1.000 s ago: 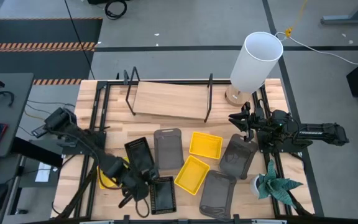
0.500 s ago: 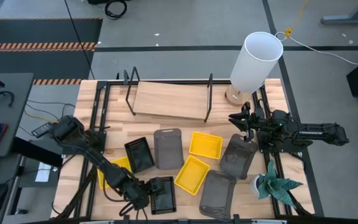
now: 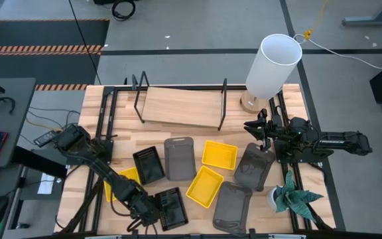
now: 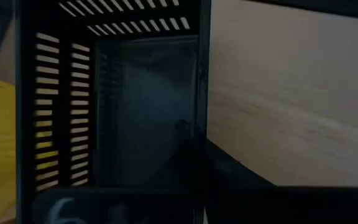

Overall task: Stack baskets on shelf by color
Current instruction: Stack the bottom black basket on top of the other black baskets

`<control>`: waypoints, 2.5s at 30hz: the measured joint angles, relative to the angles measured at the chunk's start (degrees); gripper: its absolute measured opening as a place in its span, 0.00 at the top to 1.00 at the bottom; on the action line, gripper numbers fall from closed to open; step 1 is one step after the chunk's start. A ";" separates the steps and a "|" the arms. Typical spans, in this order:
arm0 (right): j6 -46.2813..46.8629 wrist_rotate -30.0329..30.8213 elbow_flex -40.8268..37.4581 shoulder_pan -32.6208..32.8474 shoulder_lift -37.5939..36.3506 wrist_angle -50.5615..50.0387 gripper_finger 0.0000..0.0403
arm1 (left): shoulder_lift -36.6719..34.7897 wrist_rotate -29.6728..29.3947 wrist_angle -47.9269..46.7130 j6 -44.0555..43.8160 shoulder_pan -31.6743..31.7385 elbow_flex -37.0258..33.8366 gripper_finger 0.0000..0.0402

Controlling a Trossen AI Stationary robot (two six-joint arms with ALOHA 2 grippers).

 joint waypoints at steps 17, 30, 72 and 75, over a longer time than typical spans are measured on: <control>0.00 -0.02 0.00 0.00 0.00 0.00 0.76 | -12.52 0.56 -4.95 -10.79 -0.09 0.42 0.97; 0.00 -0.02 0.00 0.00 0.02 0.02 0.76 | -24.74 -5.77 -20.91 -17.26 0.37 0.42 0.97; 0.00 0.00 -0.02 0.00 0.01 0.00 0.76 | -25.22 -7.10 -40.67 -0.56 9.24 -8.46 0.95; 0.00 0.00 0.00 0.00 0.02 0.00 0.76 | -25.22 -7.08 -39.23 -0.82 9.33 -8.46 0.90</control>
